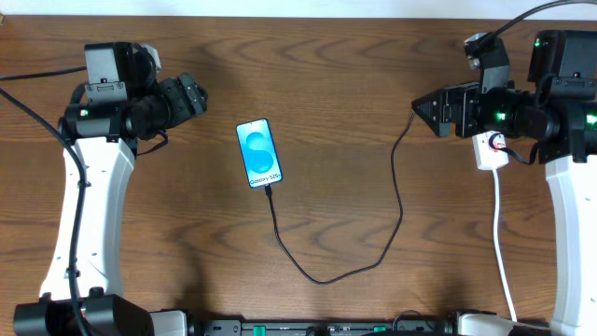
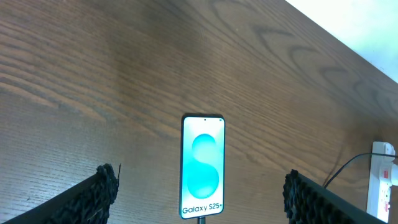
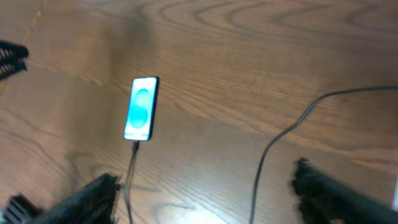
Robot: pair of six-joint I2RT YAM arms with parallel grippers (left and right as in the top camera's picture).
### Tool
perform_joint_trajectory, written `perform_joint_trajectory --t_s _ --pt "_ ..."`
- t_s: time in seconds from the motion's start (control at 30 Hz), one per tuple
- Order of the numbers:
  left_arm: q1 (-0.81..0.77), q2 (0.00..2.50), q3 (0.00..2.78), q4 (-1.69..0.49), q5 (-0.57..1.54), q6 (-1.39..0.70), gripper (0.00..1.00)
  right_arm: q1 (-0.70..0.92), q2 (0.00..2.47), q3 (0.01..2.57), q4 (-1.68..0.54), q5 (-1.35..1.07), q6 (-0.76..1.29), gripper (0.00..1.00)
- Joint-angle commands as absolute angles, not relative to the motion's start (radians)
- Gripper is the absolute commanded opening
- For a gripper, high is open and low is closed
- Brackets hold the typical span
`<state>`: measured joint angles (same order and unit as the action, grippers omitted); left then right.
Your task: Plug charger to phone and switch on socket
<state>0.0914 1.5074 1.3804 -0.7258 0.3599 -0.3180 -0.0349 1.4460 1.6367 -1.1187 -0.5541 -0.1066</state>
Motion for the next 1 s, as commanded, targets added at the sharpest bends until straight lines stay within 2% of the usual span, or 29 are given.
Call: perform_joint_trajectory --t_s 0.0,0.33,0.67,0.8,0.87,0.93,0.97 --pt "0.094 1.503 1.386 -0.725 0.350 -0.327 0.87 -0.036 1.426 1.652 -1.119 -0.567 -0.136 0.99" --pt "0.094 1.504 1.386 -0.725 0.350 -0.327 0.87 -0.039 1.425 1.652 -1.126 -0.465 -0.142 0.99" --pt "0.094 1.503 1.386 -0.725 0.350 -0.327 0.87 -0.019 1.360 1.620 -1.134 -0.486 -0.339 0.99" --pt "0.094 1.504 1.386 -0.725 0.350 -0.327 0.87 -0.011 1.224 1.396 -0.880 -0.420 -0.371 0.99" --pt "0.094 1.503 1.386 -0.725 0.350 -0.327 0.87 -0.011 1.092 1.187 -0.674 -0.366 -0.362 0.99" --pt "0.094 1.503 1.386 -0.725 0.350 -0.327 0.87 -0.011 1.017 1.079 -0.580 -0.312 -0.326 0.99" --pt "0.094 1.503 1.386 -0.725 0.350 -0.327 0.87 -0.011 0.909 0.942 -0.467 -0.228 -0.263 0.99"
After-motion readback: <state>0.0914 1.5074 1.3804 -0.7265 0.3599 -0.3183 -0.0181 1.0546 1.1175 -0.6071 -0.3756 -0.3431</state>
